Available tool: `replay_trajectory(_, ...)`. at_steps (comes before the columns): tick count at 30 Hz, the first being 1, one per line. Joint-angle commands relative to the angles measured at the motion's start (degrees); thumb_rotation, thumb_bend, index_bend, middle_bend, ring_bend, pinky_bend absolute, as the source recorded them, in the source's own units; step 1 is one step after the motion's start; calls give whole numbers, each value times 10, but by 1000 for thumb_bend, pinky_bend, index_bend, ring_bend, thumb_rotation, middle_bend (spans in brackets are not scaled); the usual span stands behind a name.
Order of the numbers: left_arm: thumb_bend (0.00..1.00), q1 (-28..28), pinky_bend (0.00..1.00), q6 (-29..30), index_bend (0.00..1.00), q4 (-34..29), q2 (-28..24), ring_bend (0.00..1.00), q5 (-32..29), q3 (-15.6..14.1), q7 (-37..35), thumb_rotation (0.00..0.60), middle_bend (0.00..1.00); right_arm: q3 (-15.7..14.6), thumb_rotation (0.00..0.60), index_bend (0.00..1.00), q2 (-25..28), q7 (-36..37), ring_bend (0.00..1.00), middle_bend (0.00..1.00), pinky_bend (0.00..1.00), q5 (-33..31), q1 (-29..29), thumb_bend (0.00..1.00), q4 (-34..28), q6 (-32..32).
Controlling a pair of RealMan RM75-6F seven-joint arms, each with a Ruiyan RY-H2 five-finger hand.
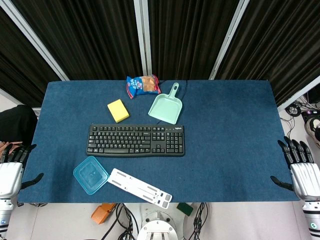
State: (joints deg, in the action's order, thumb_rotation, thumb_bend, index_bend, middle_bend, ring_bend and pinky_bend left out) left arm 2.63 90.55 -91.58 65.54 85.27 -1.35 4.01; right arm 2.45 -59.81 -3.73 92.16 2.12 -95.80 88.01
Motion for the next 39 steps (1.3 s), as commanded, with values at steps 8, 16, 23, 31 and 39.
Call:
replay_trajectory(8,173,13,30,-16,153,-10,-6,169,22,7,12,600,186,3,600,0,1,-4,0,4,0,-7,7,124,-5,-8)
replay_trajectory(16,173,90,170,-108,153,-10,4,337,37,35,30,600,341,-1,600,0,3,5,0,4,0,-3,-3,125,0,9)
replay_trajectory(23,372,181,760,-269,217,2,16,819,-25,60,46,600,778,-3,600,0,1,10,0,4,0,-8,-6,124,5,10)
replay_trajectory(31,659,251,888,-412,228,29,44,967,-137,71,76,600,920,-1,600,0,1,6,0,0,0,-17,-5,124,4,5)
replay_trajectory(39,668,276,889,-441,228,56,71,969,-182,68,94,600,921,-1,600,0,0,1,0,0,0,-21,-3,125,1,0)
